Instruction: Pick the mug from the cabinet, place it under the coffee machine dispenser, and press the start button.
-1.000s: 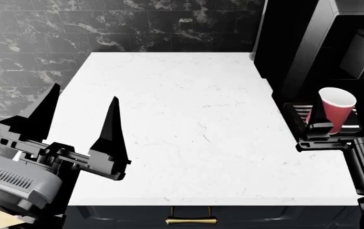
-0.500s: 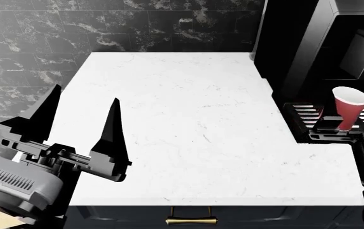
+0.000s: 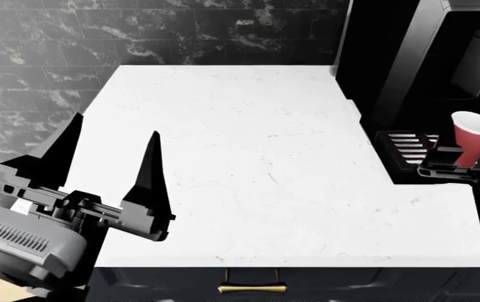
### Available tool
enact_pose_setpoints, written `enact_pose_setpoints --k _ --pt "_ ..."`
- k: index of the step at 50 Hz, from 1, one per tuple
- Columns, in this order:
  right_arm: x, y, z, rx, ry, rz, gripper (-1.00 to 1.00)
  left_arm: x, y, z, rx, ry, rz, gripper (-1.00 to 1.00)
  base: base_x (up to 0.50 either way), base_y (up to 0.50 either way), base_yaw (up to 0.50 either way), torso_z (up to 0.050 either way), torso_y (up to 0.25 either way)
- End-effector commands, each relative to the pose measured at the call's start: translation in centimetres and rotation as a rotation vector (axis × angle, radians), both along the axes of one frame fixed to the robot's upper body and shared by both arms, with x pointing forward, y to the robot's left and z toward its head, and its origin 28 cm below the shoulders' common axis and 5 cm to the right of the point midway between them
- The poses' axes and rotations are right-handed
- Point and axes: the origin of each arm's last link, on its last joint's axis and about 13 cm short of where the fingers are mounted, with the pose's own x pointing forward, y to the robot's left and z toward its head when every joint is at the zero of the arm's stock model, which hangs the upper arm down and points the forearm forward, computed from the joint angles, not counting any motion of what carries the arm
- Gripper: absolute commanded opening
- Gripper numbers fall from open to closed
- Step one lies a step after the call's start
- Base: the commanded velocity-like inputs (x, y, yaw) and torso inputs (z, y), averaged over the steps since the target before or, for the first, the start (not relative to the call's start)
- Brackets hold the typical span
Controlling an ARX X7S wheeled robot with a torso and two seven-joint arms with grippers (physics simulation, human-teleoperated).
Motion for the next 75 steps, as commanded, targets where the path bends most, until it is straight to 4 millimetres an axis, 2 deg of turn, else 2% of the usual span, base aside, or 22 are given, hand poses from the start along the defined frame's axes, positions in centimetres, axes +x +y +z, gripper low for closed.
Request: enact_pose_setpoints --k 1,10,19,24,45,75 --pt "-0.1 -0.3 0.3 -0.021 -0.015 -0.020 -1.00 -0.2 0.0 0.0 0.004 0.005 0.001 1.00 0.00 0.00 0.00 -0.036 0.000" --pt "0.4 -0.5 0.3 -0.018 -0.020 -0.038 -1.00 -0.2 0.0 0.0 -0.007 0.009 -0.003 1.00 0.00 0.00 0.00 0.000 0.000" --pt "2.3 -1.1 0.6 -0.019 -0.010 -0.070 -1.00 -0.2 -0.1 -0.1 -0.004 0.009 -0.009 1.00 0.00 0.00 0.00 0.000 0.000" --pt "2.9 -1.5 0.1 -0.010 0.009 -0.087 -1.00 -0.3 -0.1 -0.1 -0.003 0.009 -0.011 1.00 0.00 0.00 0.00 0.000 0.000" --pt "3.5 -3.0 -1.2 -0.005 0.048 -0.163 -1.00 -0.3 -0.1 0.0 0.000 0.007 -0.013 1.00 0.00 0.00 0.00 0.000 0.000" --pt "5.9 -3.7 -0.8 -0.020 0.036 -0.221 -1.00 -0.5 -0.3 -0.2 0.000 0.013 -0.016 1.00 0.00 0.00 0.00 0.000 0.001"
